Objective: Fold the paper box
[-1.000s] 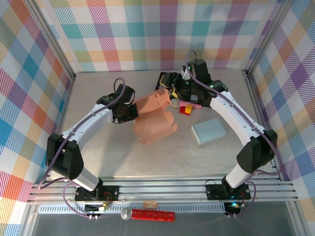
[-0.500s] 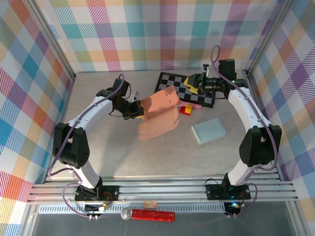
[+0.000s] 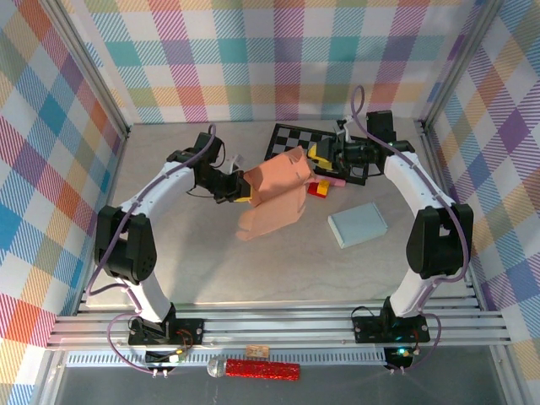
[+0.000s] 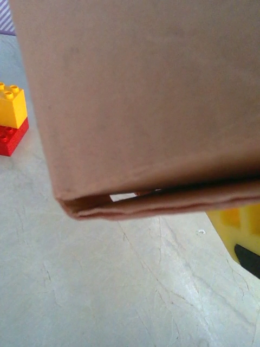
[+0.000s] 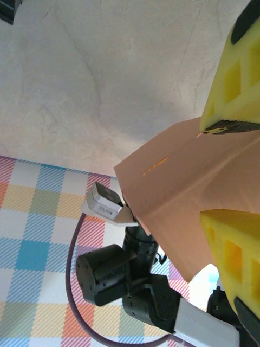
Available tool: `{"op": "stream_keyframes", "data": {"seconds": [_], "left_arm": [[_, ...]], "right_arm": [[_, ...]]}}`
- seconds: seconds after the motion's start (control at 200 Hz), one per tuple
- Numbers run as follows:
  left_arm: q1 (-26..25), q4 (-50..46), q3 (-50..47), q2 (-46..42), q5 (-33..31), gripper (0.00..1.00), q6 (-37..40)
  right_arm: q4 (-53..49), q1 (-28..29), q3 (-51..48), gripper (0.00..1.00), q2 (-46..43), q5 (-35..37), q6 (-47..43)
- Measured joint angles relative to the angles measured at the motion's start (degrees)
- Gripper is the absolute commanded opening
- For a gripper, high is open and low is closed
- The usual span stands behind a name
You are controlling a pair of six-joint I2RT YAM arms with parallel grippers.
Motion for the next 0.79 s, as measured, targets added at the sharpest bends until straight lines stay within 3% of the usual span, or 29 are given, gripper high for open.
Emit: {"op": "stream_keyframes", "data": {"seconds": [0.375, 0.795], "left_arm": [[0.00, -0.11, 0.00, 0.07, 0.15, 0.00, 0.02], [0.00, -1.33, 0.00, 0.07, 0.66, 0.00, 0.66]], "right_arm": [[0.09, 2.05, -2.05, 0.39, -1.49, -0.17, -2.23], [-4.70, 4.50, -2.05, 0.37, -4.98, 7.34, -7.91]]}}
